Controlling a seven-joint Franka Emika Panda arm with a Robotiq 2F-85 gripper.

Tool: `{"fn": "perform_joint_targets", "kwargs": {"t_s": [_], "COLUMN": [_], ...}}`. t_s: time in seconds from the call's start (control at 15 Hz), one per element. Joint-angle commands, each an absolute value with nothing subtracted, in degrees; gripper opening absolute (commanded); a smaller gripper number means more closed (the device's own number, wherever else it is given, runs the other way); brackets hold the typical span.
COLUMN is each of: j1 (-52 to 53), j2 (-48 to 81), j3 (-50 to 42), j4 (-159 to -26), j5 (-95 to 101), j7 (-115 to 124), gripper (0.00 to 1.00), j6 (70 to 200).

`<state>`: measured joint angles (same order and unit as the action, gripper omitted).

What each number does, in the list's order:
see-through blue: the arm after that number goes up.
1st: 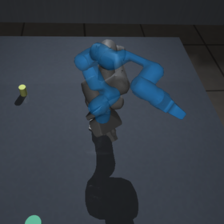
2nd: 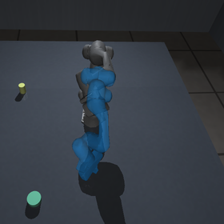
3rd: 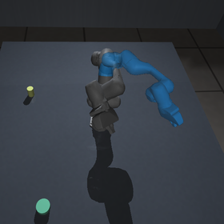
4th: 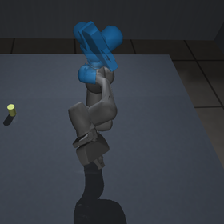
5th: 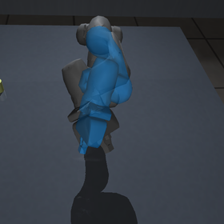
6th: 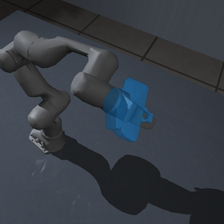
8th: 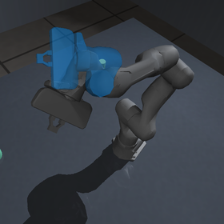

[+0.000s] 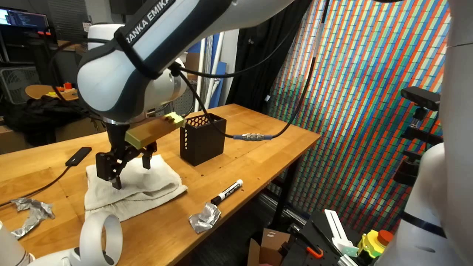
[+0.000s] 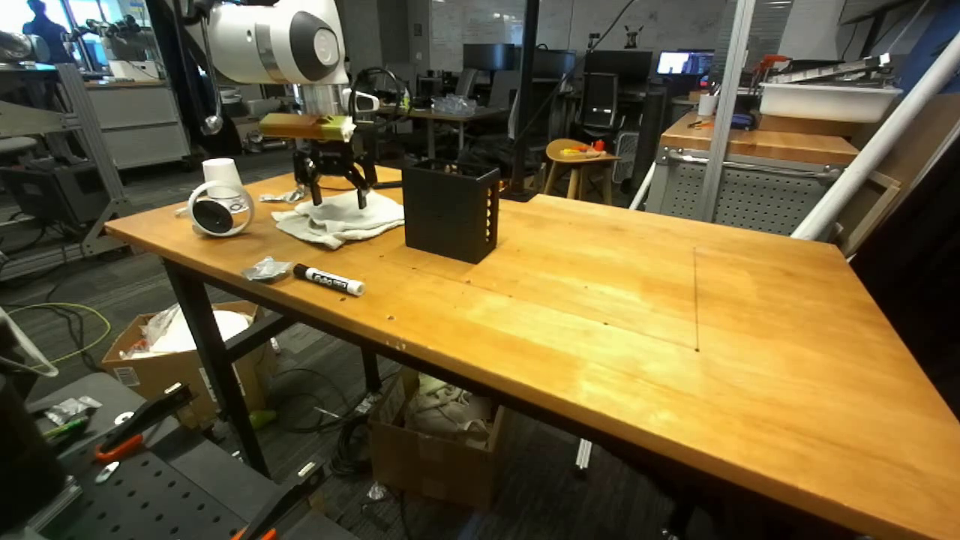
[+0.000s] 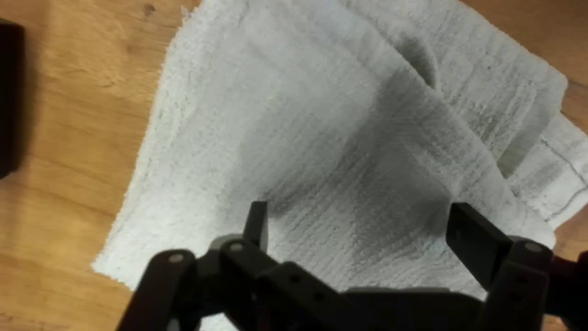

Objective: Put the towel deep inside the black object

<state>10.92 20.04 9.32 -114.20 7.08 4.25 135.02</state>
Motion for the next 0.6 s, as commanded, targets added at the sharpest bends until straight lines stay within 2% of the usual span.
{"fn": "perform_joint_targets", "kwargs": {"t_s": [0.0,0.07,0.13,0.2,0.53], "j1": [12.0,11.94,11.54,11.47,9.51], "j2": [25.42,26.15,26.14,26.19,21.47], "j3": [8.42,8.59,9.11,9.21,10.5], "j4": [-109.22,-109.02,-109.78,-109.94,-115.87], "j5": [8.9,8.48,7.11,6.9,0.26], "j7": [2.35,1.75,1.0,0.58,-1.92], "gripper": [1.0,1.0,0.75,0.74,0.35], "j6": [134.92,134.54,134.11,133.86,130.97]}}
